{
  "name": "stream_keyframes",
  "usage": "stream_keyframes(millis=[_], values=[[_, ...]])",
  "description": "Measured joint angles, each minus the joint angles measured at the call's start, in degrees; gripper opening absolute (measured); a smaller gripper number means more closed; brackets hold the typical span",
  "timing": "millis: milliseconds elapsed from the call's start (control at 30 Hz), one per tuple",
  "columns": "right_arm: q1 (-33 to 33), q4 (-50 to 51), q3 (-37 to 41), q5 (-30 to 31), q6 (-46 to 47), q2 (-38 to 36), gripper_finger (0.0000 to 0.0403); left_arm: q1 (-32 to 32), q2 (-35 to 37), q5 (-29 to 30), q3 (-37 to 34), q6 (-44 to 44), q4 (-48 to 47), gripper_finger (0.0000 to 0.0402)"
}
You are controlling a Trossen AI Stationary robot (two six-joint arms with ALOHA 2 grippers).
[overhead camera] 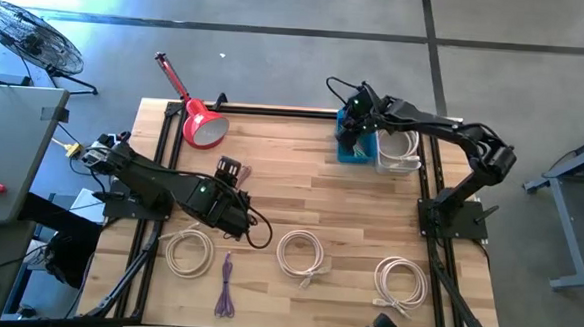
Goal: Pick & Place USB Port
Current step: Put the white HDMI cable into the gray bin
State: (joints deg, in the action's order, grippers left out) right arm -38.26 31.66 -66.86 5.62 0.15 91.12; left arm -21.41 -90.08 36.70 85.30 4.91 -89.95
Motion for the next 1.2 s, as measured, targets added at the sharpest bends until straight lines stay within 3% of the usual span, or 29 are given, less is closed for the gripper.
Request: stream_keyframes(millis=[133, 333, 467, 667, 867, 1033, 1200], values=[[3.37, 0.11, -3.81, -0.3, -3.86, -0.05, 0.017, 0.0, 0.0, -7.76, 0.0, -0.29, -0.07, 0.0127], [10.31, 0.17, -7.89, 0.14, -6.53, -0.05, 0.0169, -1.0, 0.0, -31.68, 0.0, 5.53, -0.03, 0.0127], [14.66, 0.06, -8.54, 0.57, -8.53, -0.05, 0.0169, -4.14, 0.0, -37.38, 0.0, 12.03, -0.05, 0.0127], [20.16, -0.05, -7.79, 0.62, -10.78, -0.05, 0.0169, -10.5, 0.0, -34.49, 0.0, 20.32, -0.05, 0.0127], [24.78, 0.61, -7.2, 0.3, -11.05, -0.05, 0.0169, -21.24, -0.86, -24.35, -0.47, 7.72, 0.18, 0.0127], [28.22, 0.6, -7.2, 0.22, -10.66, -0.05, 0.017, -28.14, -0.87, -17.17, -6.45, 6.57, 0.06, 0.0127], [30.93, -0.06, -7.2, 0.23, -9.16, -0.05, 0.017, -30.49, -0.9, -18.92, -14.72, 9.06, 0.49, 0.0127]])
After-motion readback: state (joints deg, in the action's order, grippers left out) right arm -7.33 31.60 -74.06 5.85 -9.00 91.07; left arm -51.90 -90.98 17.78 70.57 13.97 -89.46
